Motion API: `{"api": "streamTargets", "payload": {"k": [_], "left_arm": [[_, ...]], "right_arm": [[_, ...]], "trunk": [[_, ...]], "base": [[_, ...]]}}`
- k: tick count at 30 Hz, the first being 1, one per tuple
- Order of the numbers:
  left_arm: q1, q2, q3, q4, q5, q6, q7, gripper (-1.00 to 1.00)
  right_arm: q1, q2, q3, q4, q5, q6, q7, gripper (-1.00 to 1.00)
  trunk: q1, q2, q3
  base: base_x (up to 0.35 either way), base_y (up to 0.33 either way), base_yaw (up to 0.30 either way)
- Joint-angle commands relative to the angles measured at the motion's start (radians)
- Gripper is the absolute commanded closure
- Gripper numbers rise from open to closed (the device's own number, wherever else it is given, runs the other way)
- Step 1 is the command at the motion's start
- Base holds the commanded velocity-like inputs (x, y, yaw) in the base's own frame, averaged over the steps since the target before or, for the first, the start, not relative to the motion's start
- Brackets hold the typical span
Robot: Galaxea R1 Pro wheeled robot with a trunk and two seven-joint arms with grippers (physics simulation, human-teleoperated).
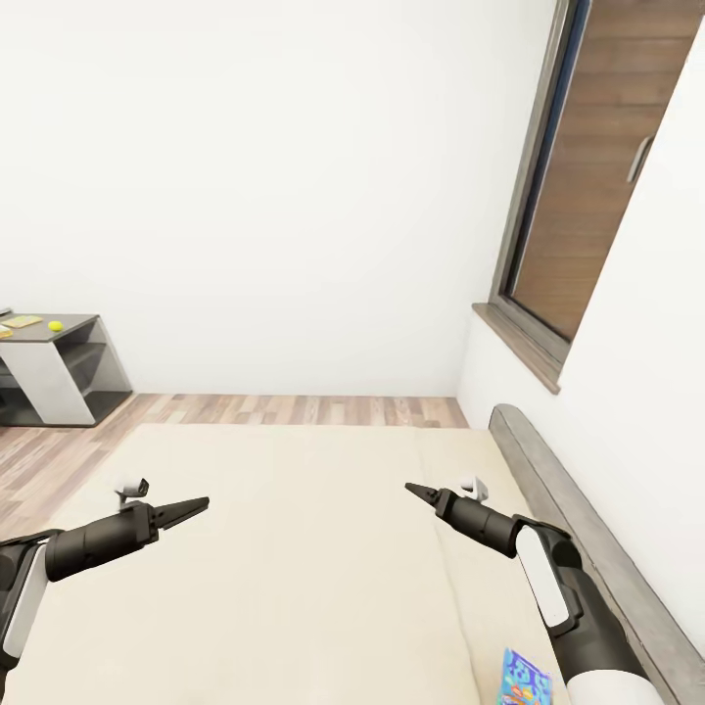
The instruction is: Put all the toys in the child's room - the three board games (two on the bed and one on the table), the two jigsaw puzzles on the table, and the tennis ball on the table - inside the toy box on the table in the child's room.
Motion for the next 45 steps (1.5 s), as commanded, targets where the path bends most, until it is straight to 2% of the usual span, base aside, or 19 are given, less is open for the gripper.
{"api": "streamTargets", "payload": {"k": [1,19,45], "left_arm": [[-0.001,0.000,0.000,0.000,0.002,0.010,-0.002,-1.00],[-0.001,0.000,0.000,0.000,0.001,0.010,-0.002,-1.00],[-0.001,0.000,-0.001,0.000,0.002,0.010,-0.002,-1.00]], "right_arm": [[-0.001,0.000,-0.002,0.000,-0.002,0.007,0.002,-1.00],[-0.001,0.000,-0.001,0.000,-0.002,0.007,0.002,-1.00],[-0.001,0.000,-0.002,0.000,-0.002,0.007,0.002,-1.00]], "trunk": [[0.001,-0.002,-0.002],[0.001,-0.002,-0.002],[0.001,-0.002,-0.002]], "base": [[-0.017,-0.174,0.000],[-0.002,-0.157,0.000],[0.000,-0.058,0.000]]}}
